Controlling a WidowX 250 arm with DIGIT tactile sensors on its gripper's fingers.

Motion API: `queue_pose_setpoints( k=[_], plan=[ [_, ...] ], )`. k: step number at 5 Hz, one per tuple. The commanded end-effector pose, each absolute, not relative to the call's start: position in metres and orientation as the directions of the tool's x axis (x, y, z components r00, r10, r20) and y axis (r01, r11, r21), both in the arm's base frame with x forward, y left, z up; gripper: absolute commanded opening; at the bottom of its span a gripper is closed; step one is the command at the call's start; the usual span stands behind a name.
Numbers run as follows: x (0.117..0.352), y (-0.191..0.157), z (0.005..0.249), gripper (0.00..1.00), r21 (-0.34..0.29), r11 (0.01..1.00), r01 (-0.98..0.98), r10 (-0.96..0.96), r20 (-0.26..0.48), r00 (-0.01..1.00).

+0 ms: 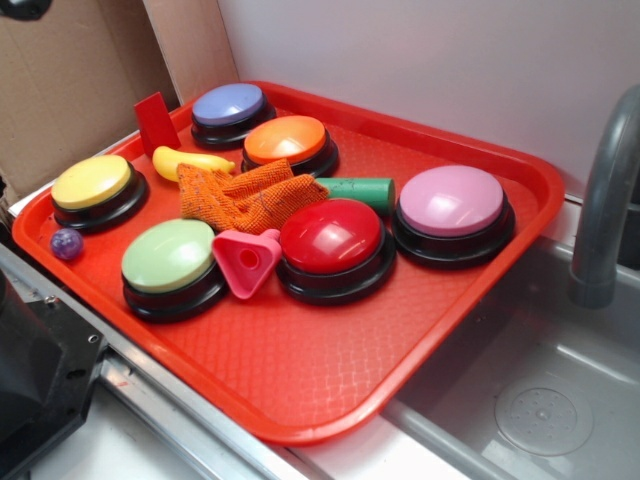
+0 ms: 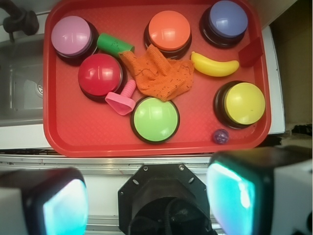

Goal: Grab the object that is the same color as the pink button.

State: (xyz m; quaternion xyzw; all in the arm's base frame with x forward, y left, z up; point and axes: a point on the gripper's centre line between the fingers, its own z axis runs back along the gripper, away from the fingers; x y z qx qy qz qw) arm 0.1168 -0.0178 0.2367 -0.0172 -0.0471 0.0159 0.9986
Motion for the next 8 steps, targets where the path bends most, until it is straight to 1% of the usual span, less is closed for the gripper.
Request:
queue_pose_setpoints(
  k=[1,2,3,4,5,6,7,8],
  plan=[
    [0.117,-0.018,0.237,1.00,-0.036,0.999,-0.030,0.033,0.094,0.995],
    [0.127,-0.022,0.225,1.00,-0.005,0.996,0.086,-0.085,0.105,0.991],
    [0.152,-0.032,0.199,1.00,0.088,0.941,0.327,-0.336,0.117,0.935],
    [0.169,-0.039,0.168,1.00,0.062,0.875,0.481,-0.485,0.119,0.867],
    [0.180,-0.046,0.148,1.00,0.107,0.805,0.583,-0.593,0.162,0.789],
    [0.186,-0.051,0.119,1.00,0.086,0.707,0.702,-0.702,0.199,0.683],
    [0.187,-0.058,0.098,1.00,0.089,0.685,0.723,-0.725,0.178,0.665],
    [0.186,-0.060,0.079,1.00,0.072,0.684,0.726,-0.723,0.202,0.660]
  ],
)
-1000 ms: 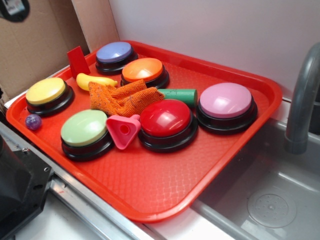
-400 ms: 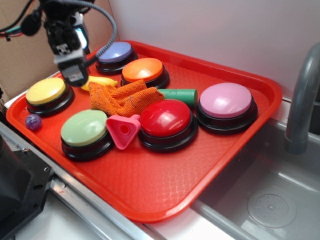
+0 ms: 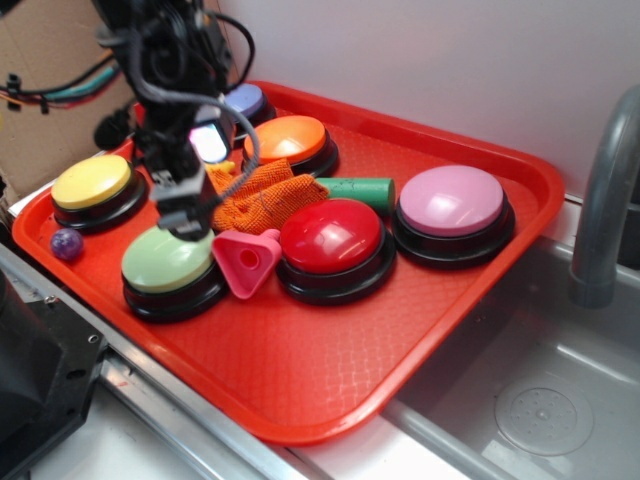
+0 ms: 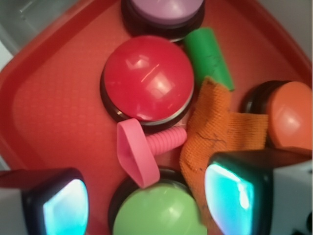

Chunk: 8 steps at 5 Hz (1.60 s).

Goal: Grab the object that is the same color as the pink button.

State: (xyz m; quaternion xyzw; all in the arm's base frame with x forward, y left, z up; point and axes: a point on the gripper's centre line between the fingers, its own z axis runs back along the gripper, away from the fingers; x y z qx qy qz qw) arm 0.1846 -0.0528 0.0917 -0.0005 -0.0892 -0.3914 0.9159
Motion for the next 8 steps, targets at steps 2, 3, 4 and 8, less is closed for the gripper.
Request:
queue_pose_setpoints(
  k=[2,3,4,8],
  plan=[
    [0.189,-0.064,0.056,1.00,0.071,0.673,0.736,-0.736,0.152,0.659],
    [0.189,-0.063,0.052,1.00,0.074,0.695,0.716,-0.718,0.134,0.683],
    [0.191,-0.062,0.049,0.11,0.078,0.684,0.725,-0.729,0.102,0.677],
    [0.197,-0.061,0.067,0.00,0.135,0.734,0.666,-0.677,0.060,0.733]
  ],
)
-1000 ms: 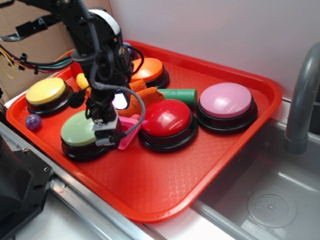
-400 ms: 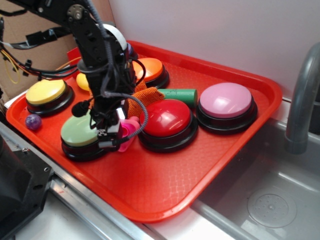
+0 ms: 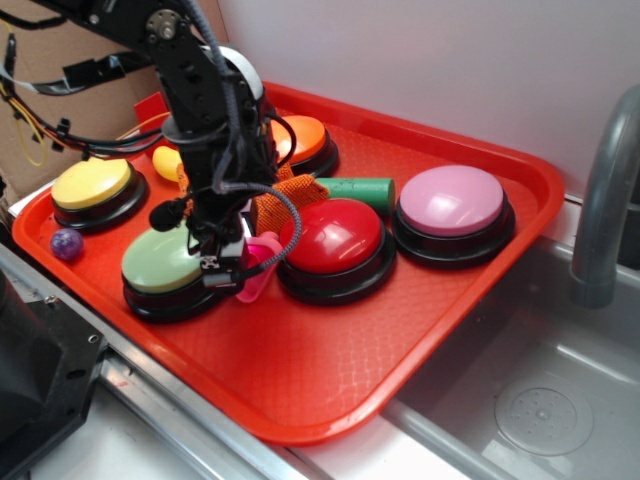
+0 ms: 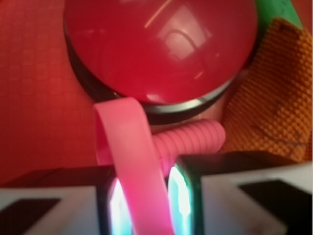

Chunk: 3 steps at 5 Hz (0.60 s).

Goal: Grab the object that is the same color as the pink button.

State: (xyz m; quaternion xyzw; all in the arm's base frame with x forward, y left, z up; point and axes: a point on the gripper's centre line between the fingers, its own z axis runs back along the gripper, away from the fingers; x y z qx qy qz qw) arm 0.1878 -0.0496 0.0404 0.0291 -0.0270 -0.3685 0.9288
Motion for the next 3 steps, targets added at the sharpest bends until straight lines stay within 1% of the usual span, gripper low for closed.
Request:
queue_pose_setpoints(
  k=[1,2,3],
  plan=[
    [0.195,-0.061,0.097,0.00,0.146,0.783,0.605,-0.619,0.083,0.781],
    [0.191,-0.058,0.130,0.00,0.106,0.881,0.461,-0.470,0.086,0.879],
    [0.181,-0.050,0.161,0.00,0.091,0.960,0.264,-0.271,0.073,0.960]
  ],
)
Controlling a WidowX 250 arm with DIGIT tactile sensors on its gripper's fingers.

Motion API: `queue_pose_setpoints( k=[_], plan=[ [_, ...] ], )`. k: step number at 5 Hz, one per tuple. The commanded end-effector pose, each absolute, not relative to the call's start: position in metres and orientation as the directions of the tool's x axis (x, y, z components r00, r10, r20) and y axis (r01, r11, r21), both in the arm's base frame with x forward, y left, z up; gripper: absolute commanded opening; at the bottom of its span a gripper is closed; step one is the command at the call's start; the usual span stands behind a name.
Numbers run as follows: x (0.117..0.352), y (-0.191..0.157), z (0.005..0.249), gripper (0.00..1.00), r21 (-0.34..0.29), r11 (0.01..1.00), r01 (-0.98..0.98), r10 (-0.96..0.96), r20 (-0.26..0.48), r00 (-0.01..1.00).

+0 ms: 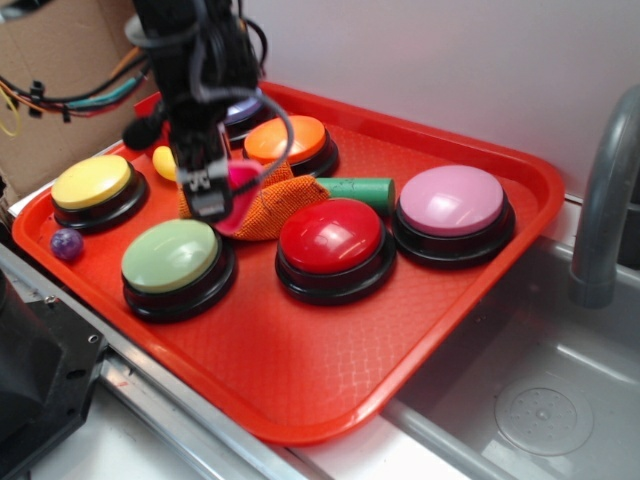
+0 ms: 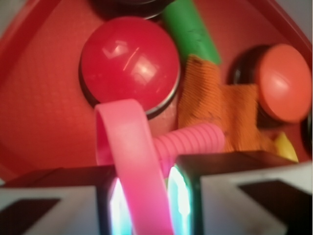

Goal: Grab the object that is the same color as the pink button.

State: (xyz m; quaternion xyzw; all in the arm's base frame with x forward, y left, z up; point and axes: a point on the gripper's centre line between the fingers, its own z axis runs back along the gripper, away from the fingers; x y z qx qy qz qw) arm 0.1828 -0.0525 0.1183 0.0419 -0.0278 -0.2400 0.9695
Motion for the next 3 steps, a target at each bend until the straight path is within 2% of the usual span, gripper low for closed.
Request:
queue_pose_setpoints(
  k=[1,2,3],
  plan=[
    [0.174,-0.035,0.190,0.00,0.017,0.994,0.110,-0.111,0.080,0.991],
    [0.170,-0.016,0.205,0.00,-0.038,0.999,-0.027,0.030,0.075,0.997],
    [0.163,-0.007,0.204,0.00,-0.103,0.987,-0.121,0.129,0.078,0.989]
  ],
)
